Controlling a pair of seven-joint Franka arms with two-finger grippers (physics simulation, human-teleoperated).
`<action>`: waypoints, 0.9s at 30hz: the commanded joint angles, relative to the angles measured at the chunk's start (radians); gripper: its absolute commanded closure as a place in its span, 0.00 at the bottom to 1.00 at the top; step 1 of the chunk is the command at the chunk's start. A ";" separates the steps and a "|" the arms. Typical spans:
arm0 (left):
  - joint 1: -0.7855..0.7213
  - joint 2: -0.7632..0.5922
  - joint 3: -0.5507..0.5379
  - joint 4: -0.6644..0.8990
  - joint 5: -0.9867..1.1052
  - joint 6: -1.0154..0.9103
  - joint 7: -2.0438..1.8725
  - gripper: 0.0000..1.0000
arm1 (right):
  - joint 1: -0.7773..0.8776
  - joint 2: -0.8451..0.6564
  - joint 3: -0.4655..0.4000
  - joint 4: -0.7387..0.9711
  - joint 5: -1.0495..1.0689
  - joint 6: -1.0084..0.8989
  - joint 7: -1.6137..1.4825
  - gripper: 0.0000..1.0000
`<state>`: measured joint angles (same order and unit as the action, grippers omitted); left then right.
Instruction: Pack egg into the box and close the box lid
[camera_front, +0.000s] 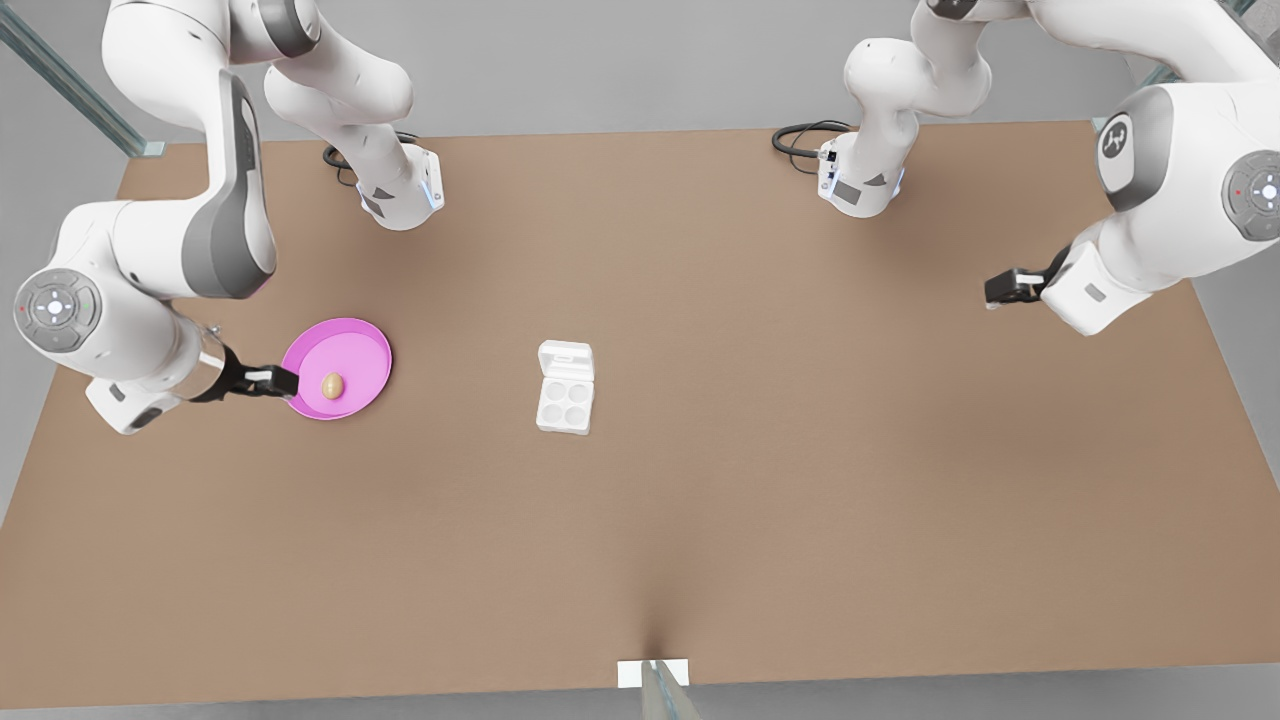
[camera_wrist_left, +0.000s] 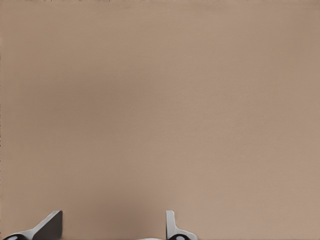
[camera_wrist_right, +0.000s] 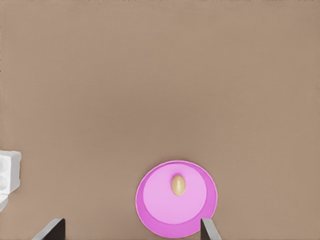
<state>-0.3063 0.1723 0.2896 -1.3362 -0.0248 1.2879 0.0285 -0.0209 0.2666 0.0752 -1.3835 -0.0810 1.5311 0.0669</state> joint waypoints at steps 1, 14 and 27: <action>-0.014 0.004 0.000 0.002 0.017 0.070 0.037 0.00 | -0.005 0.000 0.000 0.000 0.001 0.058 0.021 0.00; -0.028 0.033 0.000 0.000 0.017 0.070 0.037 0.00 | -0.073 -0.012 0.006 -0.671 -0.002 0.883 -0.027 0.00; -0.028 0.055 0.000 0.000 0.019 0.079 0.037 0.00 | -0.367 0.066 0.222 -0.758 0.003 1.144 -0.210 0.00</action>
<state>-0.3353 0.2270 0.2896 -1.3365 -0.0070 1.3647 0.0574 -0.3845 0.3346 0.2938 -2.1337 -0.0792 2.5774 -0.0221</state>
